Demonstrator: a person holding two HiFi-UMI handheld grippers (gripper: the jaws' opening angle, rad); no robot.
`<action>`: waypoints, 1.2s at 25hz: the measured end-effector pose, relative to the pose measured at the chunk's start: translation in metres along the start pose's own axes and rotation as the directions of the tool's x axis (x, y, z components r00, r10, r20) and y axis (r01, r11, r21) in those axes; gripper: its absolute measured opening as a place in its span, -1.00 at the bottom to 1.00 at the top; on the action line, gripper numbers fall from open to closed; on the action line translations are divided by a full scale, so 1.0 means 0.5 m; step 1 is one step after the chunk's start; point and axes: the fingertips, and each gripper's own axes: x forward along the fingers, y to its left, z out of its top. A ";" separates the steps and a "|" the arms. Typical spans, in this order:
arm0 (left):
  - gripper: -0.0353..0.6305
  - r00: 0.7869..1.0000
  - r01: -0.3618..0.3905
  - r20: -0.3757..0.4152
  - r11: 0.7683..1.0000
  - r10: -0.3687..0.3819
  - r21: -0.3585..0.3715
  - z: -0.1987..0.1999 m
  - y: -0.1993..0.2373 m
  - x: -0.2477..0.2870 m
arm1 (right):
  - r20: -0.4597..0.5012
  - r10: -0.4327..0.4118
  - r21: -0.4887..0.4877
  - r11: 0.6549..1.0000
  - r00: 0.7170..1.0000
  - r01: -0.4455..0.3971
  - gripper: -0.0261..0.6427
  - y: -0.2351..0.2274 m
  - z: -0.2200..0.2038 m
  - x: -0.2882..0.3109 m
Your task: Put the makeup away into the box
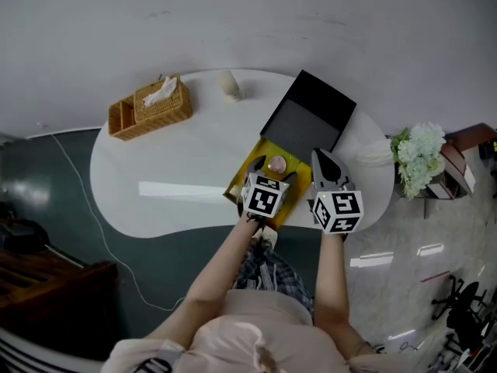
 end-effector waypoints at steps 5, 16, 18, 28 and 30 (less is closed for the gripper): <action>0.32 0.999 0.022 0.042 0.999 -0.023 0.028 0.016 -0.006 -0.025 | -0.010 -0.008 0.010 1.000 1.000 0.008 -0.88 -0.007 -0.012 -0.002; 0.28 0.954 0.056 0.299 0.996 -0.032 -0.073 0.094 0.025 -0.172 | 0.044 -0.046 0.008 0.999 0.998 0.046 -0.88 0.000 0.013 -0.068; -0.10 0.931 0.008 0.365 0.996 0.025 -0.090 0.115 0.060 -0.233 | 0.067 -0.060 0.013 0.998 0.996 0.059 -0.88 0.003 0.026 -0.091; -0.78 0.758 -0.227 0.600 0.966 0.254 -0.121 0.151 0.169 -0.512 | 0.240 -0.097 0.010 0.995 0.966 0.098 -0.88 0.024 0.113 -0.212; -0.81 0.724 -0.259 0.638 0.961 0.263 -0.102 0.157 0.169 -0.552 | 0.275 -0.101 0.002 0.995 0.956 0.104 -0.88 0.026 0.133 -0.231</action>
